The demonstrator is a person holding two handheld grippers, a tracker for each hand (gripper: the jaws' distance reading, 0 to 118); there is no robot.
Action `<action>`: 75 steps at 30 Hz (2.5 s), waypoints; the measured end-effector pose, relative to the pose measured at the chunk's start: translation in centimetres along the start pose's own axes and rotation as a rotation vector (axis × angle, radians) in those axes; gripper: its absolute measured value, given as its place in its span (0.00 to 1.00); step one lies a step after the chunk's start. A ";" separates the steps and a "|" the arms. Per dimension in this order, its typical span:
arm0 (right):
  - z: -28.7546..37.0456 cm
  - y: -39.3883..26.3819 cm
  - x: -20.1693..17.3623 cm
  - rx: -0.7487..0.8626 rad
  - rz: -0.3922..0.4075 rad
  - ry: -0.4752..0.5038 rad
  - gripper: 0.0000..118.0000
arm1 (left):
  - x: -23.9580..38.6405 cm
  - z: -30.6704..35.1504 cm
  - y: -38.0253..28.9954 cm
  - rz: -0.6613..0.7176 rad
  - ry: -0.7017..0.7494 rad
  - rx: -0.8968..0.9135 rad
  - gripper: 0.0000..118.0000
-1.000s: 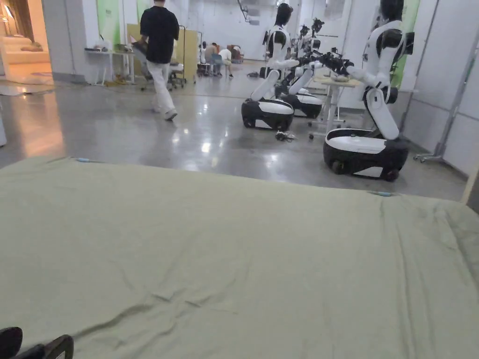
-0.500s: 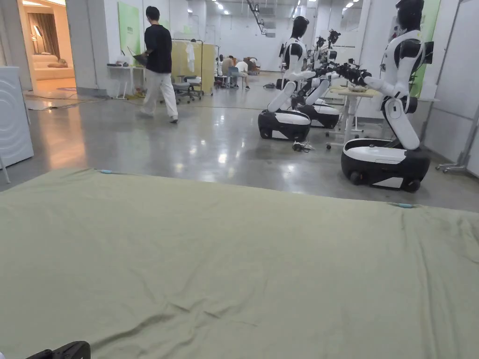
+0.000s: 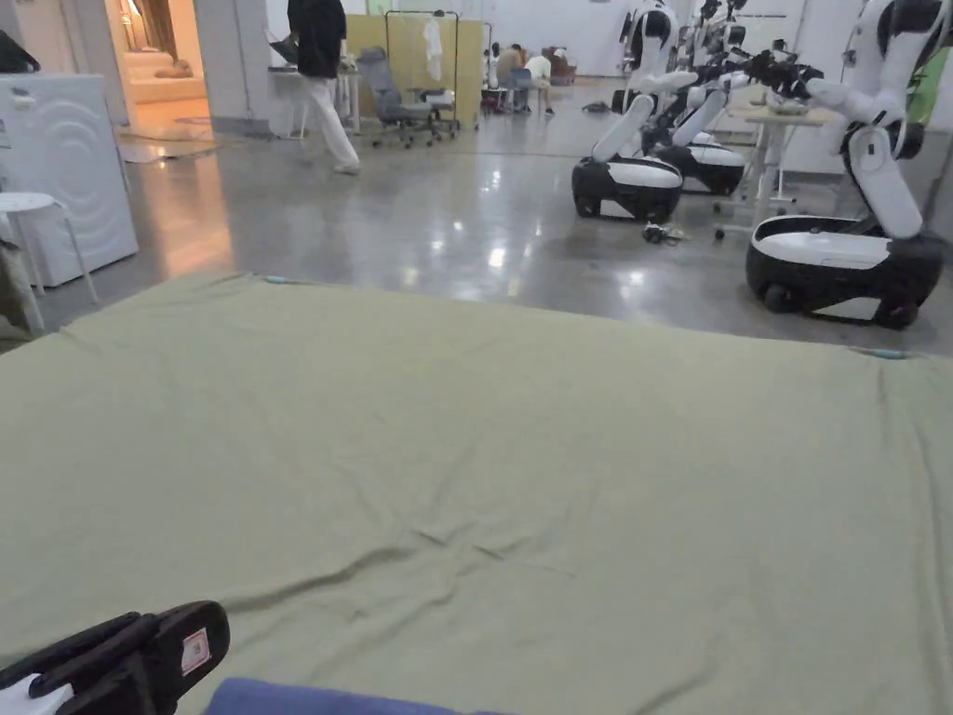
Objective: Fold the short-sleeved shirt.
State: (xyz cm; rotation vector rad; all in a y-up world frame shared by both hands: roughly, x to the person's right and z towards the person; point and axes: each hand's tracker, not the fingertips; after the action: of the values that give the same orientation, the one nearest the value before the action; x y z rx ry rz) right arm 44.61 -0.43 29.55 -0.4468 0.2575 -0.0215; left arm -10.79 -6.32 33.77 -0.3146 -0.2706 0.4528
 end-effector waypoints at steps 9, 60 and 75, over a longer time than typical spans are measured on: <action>0.1 -0.1 -0.8 -0.028 -0.068 0.025 0.00 | -8.4 -3.2 -5.2 0.344 0.104 -0.171 0.55; 3.7 -4.4 3.3 -0.087 -0.148 -0.037 0.00 | 13.8 -21.9 -11.2 0.047 -0.202 -0.477 0.12; 3.4 -6.6 5.4 -0.109 -0.242 -0.052 0.00 | 13.0 -23.7 -16.4 0.311 -0.246 -0.535 0.05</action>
State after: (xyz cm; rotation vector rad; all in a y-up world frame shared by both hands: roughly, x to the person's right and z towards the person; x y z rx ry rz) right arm 50.90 -5.34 34.02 -0.5839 0.1525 -0.2331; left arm 14.36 -19.82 20.23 -0.8333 -0.5899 0.7263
